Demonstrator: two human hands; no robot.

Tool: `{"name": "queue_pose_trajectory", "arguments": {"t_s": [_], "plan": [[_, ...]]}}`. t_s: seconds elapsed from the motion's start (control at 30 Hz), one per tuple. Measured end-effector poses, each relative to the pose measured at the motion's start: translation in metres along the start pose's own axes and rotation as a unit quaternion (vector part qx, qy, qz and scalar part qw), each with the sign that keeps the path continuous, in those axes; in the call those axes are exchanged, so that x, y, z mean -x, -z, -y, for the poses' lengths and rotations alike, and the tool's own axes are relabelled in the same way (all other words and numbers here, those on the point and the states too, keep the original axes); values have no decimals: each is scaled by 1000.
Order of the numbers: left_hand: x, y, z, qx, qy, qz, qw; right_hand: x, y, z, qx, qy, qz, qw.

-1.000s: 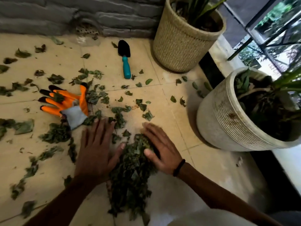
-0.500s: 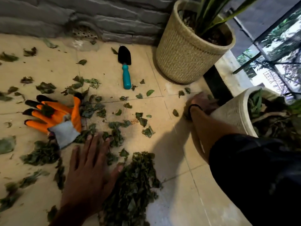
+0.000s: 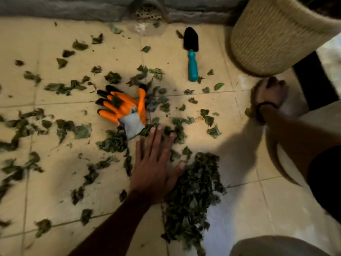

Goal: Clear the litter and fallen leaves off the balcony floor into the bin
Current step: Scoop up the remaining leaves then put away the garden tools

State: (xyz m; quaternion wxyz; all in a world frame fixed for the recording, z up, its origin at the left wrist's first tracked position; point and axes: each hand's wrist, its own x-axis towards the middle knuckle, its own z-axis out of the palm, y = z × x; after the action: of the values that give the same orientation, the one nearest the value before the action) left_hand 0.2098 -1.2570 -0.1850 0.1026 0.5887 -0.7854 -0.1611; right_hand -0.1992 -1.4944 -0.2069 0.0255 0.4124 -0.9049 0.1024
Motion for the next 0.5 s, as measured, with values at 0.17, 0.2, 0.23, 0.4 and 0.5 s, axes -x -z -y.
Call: {"name": "queue_pose_trajectory", "arguments": {"t_s": [0.17, 0.2, 0.23, 0.4, 0.5], "plan": [[1, -10, 6, 39, 27, -50, 998, 117, 18, 49, -102, 256, 113, 955], [1, -12, 7, 51, 31, -68, 996, 139, 22, 56, -124, 308, 146, 932], [-1, -13, 8, 59, 33, -76, 995, 160, 28, 63, -137, 353, 176, 909], [5, -7, 9, 121, 19, -155, 980, 268, 43, 72, -145, 555, 241, 783], [11, 1, 25, 96, 70, -252, 960, 310, 63, 51, -225, 550, 291, 750]]}}
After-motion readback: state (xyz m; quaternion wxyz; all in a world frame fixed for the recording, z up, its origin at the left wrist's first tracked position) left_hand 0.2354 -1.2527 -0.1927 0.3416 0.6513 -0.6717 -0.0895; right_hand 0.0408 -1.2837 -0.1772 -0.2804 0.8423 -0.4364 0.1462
